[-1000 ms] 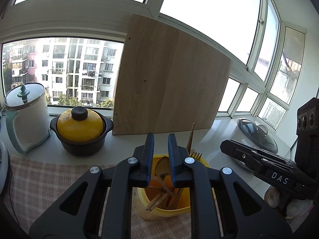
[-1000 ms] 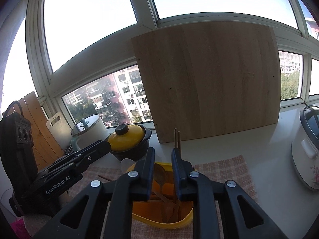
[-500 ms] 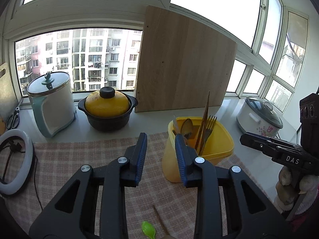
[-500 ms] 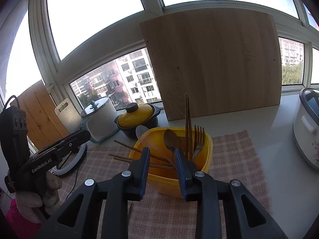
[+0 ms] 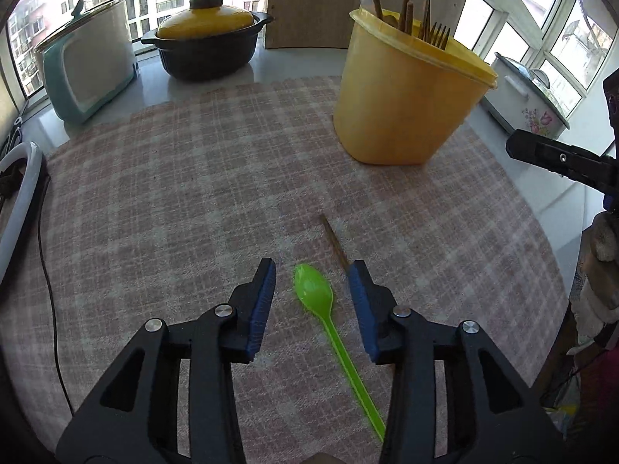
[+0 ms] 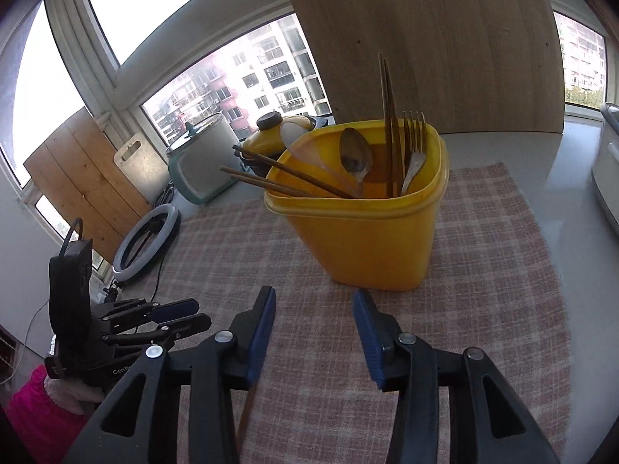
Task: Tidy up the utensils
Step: 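Move both tools back to the green spoon and last chopstick, then close the left tool on the green spoon while the right tool grasps the chopstick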
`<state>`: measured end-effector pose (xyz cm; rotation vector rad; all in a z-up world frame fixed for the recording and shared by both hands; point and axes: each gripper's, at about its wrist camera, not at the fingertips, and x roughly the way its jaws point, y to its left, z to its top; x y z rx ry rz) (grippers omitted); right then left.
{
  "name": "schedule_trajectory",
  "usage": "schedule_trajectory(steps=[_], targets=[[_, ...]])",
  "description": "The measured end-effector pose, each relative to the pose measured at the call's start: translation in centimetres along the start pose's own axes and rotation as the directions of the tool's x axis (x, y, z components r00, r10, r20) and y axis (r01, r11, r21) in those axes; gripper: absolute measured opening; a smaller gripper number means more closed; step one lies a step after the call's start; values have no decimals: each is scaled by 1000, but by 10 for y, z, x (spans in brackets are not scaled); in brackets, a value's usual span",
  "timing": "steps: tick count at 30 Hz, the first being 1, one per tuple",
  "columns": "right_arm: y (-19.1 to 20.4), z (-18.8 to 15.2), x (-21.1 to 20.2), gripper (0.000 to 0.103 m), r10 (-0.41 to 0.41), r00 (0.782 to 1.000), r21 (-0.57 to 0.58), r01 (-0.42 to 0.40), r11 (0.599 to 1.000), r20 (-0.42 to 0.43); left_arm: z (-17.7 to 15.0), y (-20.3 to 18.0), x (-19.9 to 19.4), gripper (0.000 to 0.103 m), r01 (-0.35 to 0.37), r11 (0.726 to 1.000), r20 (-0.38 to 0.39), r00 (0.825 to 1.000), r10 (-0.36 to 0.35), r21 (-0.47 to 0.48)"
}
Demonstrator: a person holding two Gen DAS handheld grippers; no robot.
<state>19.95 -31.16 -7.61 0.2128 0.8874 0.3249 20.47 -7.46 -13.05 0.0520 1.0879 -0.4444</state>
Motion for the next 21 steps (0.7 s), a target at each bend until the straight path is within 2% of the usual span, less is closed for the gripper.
schedule_trajectory(steps=[2, 5, 10, 15, 18, 21], targets=[[-1, -5, 5, 49, 1, 1000, 10, -1, 1000, -16, -8, -2, 10, 43, 4, 1000, -47, 999, -3, 7], [0, -11, 10, 54, 1, 1000, 7, -1, 1000, -29, -18, -7, 20, 43, -29, 999, -76, 997, 31, 29], [3, -18, 16, 61, -2, 999, -6, 2, 1000, -42, -25, -9, 28, 43, -48, 998, -85, 995, 51, 34], [6, -22, 21, 62, -13, 998, -14, 12, 1000, -55, -26, -12, 29, 42, -70, 996, -57, 996, 73, 61], [10, -23, 26, 62, -21, 997, -28, 19, 999, -72, -24, -10, 31, 26, -99, 992, -36, 994, 102, 73], [15, -25, 31, 62, -25, 995, -50, 20, 999, -96, -22, -4, 30, 23, -78, 995, -31, 996, 80, 54]])
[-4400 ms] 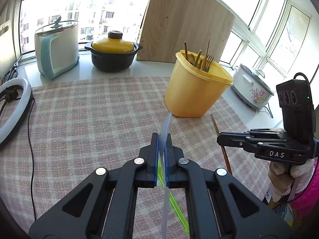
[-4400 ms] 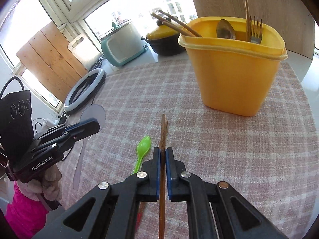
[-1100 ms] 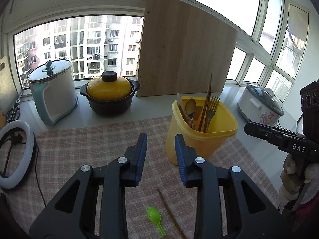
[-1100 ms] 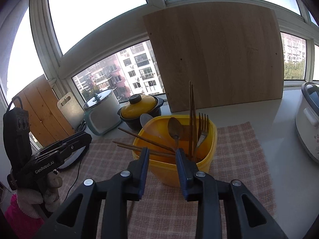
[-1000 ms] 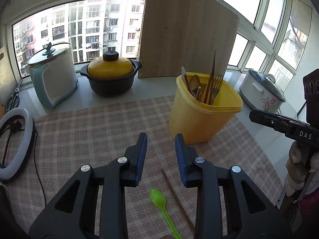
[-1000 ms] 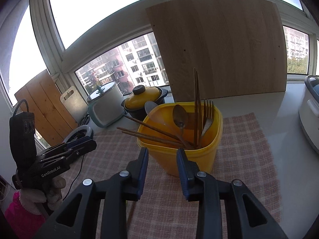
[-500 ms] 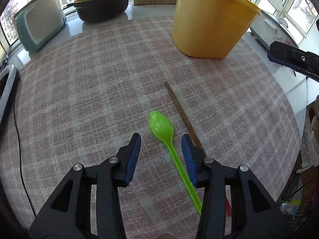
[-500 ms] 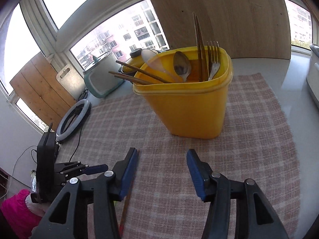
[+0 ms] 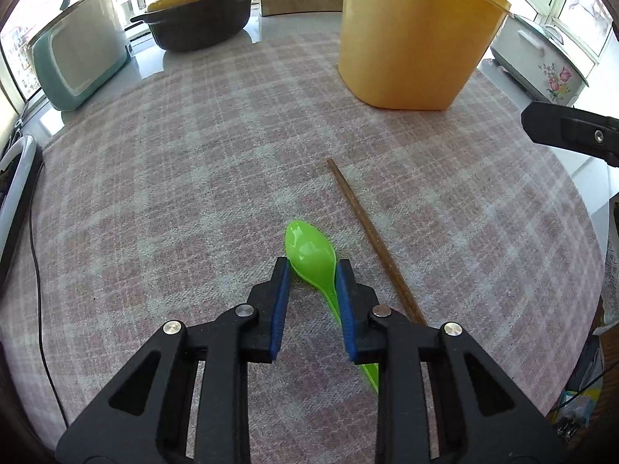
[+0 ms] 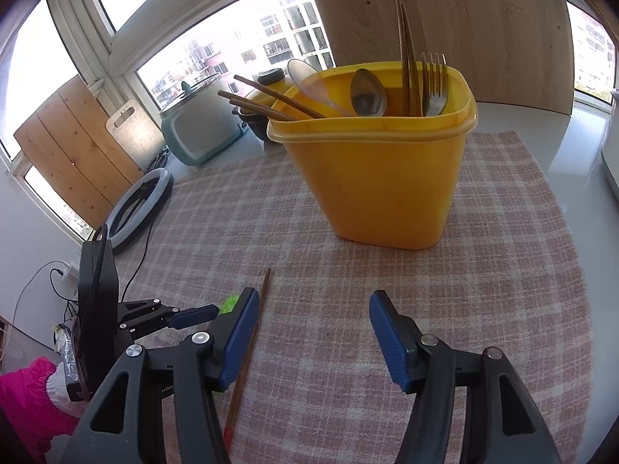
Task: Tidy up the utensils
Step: 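Close the left tool on the green spoon while the right tool grasps the chopstick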
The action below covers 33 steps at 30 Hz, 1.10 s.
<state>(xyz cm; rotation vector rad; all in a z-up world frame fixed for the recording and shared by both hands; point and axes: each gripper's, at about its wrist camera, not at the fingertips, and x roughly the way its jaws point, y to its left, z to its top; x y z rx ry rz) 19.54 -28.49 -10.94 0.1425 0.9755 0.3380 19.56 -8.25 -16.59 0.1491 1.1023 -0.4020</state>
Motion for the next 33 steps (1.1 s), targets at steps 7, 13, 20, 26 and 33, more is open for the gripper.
schedule_trajectory(steps=[7, 13, 20, 26, 33], targets=[[17, -1, 30, 62, 16, 993, -45, -22, 999, -121, -2, 7, -3, 23, 2, 1000, 10, 1000, -1, -14], [35, -5, 68, 52, 43, 967, -60, -60, 996, -250, -7, 19, -7, 23, 8, 999, 10, 1000, -8, -39], [44, -6, 107, 37, 45, 941, -13, -52, 999, -335, -11, 34, -10, 23, 14, 997, 15, 1000, -13, -72], [59, 2, 118, 31, -28, 937, -65, 6, 998, -348, -14, 42, -13, 23, 20, 995, 27, 999, -18, -93], [86, 5, 129, 17, -205, 919, -264, 117, 957, -337, -14, 46, -19, 22, 22, 994, 43, 999, -18, -104]])
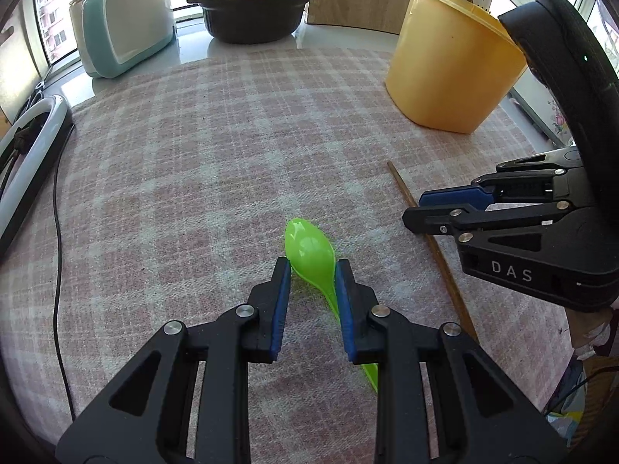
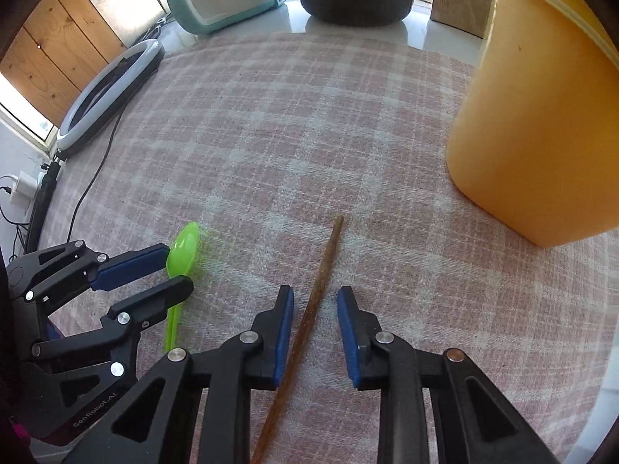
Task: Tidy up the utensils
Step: 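Close the left tool on the green spoon while the right tool grasps the chopstick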
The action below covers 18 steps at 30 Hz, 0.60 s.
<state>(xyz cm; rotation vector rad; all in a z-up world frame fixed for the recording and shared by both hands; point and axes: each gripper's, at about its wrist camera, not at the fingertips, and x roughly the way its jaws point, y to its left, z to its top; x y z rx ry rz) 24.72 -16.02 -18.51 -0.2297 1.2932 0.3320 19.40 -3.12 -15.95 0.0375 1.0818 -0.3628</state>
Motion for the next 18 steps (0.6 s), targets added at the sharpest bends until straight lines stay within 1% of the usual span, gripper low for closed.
schedule_trajectory(steps=[2, 3, 4, 7, 10, 12, 18], targets=[[6, 1, 0, 13, -32, 1000, -43, 32, 999, 0, -1, 2, -2, 22, 3, 1000, 3, 1000, -3, -9], [7, 1, 0, 8, -33, 999, -53, 33, 998, -2, -1, 3, -4, 22, 6, 1000, 6, 1000, -6, -13], [7, 1, 0, 7, -29, 1000, -52, 29, 998, -3, -1, 3, -5, 22, 8, 1000, 10, 1000, -8, -15], [-2, 0, -3, 3, 24, 1000, -8, -23, 1000, 7, -2, 4, -12, 22, 10, 1000, 26, 1000, -9, -16], [-10, -6, -8, 3, 87, 996, 49, -89, 995, 36, -1, 0, -20, 22, -12, 1000, 51, 999, 11, 11], [-16, -12, -13, 3, 106, 993, 69, -110, 992, 60, -1, -5, -26, 22, -26, 999, 74, 997, 24, 27], [-33, -29, -38, 3, 176, 972, 140, -198, 970, 154, 3, -21, -44, 22, -55, 996, 154, 987, 44, 68]])
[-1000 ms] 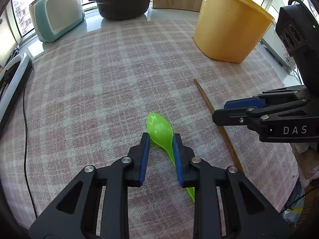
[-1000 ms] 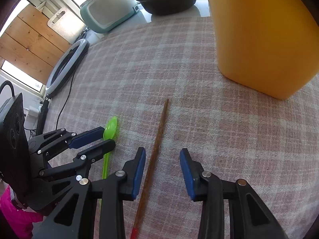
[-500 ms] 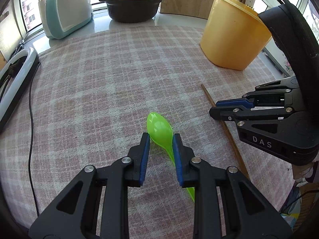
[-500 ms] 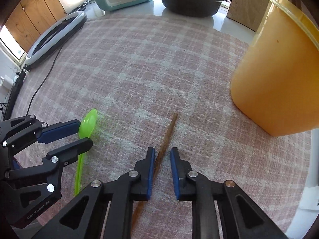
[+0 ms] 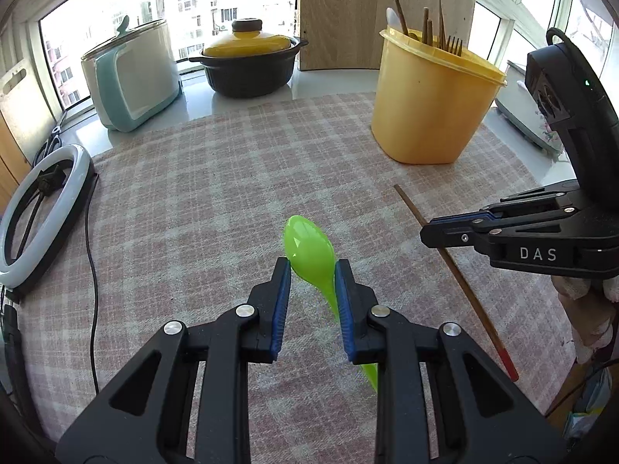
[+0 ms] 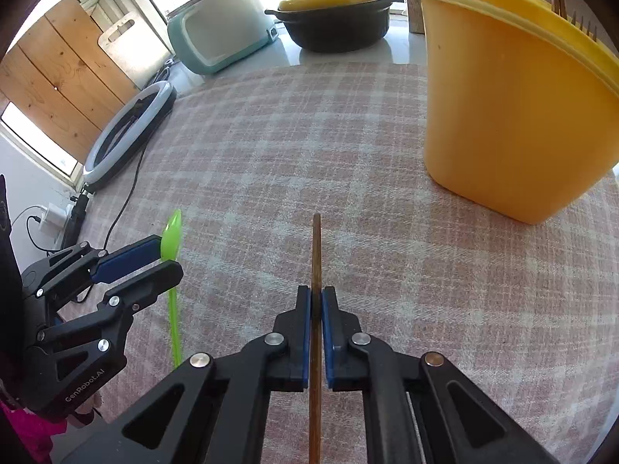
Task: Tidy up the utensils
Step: 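Close the left tool on the green spoon while the right tool grasps the chopstick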
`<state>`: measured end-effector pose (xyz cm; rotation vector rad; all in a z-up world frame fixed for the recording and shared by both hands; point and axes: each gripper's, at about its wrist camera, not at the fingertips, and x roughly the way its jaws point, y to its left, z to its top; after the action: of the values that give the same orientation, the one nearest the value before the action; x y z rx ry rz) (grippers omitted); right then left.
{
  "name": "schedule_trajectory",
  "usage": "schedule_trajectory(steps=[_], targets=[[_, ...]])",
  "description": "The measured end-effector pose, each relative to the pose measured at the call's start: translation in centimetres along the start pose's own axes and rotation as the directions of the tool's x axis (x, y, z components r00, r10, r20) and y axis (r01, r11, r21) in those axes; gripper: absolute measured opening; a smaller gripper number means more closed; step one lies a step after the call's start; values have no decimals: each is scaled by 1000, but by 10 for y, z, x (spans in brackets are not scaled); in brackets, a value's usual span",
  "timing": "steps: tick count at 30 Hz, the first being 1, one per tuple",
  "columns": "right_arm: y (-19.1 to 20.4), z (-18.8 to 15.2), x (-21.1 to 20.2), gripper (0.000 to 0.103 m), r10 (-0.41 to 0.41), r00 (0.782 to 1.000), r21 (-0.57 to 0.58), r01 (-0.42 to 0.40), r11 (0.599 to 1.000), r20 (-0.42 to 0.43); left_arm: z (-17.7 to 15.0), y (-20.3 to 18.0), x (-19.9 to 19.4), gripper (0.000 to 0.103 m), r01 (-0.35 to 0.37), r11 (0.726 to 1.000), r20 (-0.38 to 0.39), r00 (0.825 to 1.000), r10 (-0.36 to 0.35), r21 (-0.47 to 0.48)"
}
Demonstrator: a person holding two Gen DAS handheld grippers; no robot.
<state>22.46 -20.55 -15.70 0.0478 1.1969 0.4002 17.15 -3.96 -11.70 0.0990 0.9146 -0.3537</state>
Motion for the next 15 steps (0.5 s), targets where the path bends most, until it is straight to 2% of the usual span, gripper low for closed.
schedule_trajectory(steps=[7, 8, 9, 13, 15], targets=[[-3, -19, -39, 3, 10, 993, 4, -11, 1000, 117, 9, -22, -19, 20, -1, 999, 88, 996, -3, 52], [-4, -22, -45, 3, 7, 991, 4, -8, 1000, 132, 10, -25, -21, 8, -2, 998, 96, 995, -4, 59], [-4, -24, -50, 3, 4, 989, 4, -4, 1000, 145, 11, -27, -23, 0, -3, 998, 100, 995, -3, 63], [-7, -30, -66, 3, -19, 982, -1, 19, 1000, 190, 14, -33, -22, 0, 2, 997, 109, 994, -11, 80], [-9, -31, -70, 3, -28, 980, -2, 29, 1000, 197, 15, -26, -16, 0, 32, 999, 82, 996, -35, 41]])
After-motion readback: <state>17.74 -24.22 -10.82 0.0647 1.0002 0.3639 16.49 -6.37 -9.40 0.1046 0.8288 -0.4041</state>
